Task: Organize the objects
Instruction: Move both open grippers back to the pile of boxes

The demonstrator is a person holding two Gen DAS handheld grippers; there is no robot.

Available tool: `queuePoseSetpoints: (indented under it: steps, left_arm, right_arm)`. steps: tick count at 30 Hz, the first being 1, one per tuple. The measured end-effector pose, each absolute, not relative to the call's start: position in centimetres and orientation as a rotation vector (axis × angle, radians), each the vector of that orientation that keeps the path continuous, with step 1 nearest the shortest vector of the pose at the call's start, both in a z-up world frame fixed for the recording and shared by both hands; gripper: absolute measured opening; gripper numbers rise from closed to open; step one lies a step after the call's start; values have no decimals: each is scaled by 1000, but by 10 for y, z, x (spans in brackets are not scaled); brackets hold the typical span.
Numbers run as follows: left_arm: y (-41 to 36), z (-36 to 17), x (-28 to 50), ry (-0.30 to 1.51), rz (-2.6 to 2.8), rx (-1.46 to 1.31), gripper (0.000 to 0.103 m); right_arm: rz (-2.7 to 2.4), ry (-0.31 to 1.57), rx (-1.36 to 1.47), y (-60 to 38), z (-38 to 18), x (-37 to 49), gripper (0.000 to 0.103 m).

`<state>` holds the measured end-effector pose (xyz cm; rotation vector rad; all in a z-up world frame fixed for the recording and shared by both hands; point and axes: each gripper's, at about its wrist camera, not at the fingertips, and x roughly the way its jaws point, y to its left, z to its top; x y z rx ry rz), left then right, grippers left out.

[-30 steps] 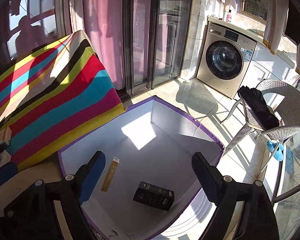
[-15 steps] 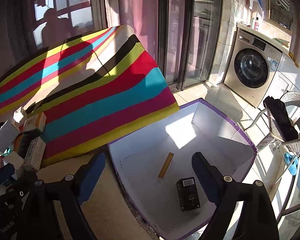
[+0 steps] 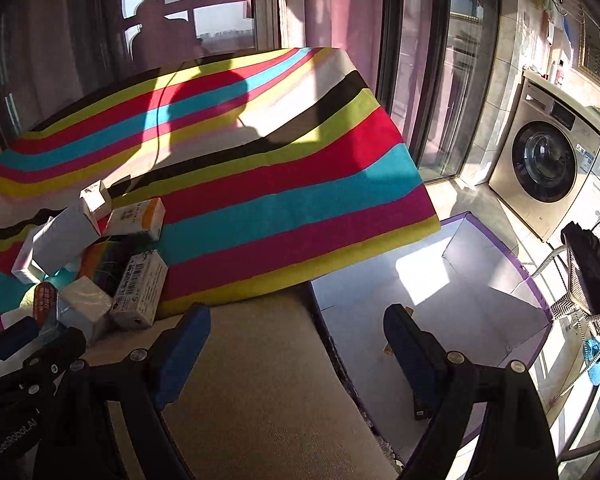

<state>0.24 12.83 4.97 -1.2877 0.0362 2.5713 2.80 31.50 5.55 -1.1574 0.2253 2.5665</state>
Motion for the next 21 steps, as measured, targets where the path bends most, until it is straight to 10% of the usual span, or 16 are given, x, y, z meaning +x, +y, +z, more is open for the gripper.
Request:
queuePoseSetpoints:
  steps: [21]
  left_arm:
    - [60, 64, 18, -195, 2654, -1187, 74]
  right_arm:
    - [2692, 241, -1226, 263, 55, 9, 90]
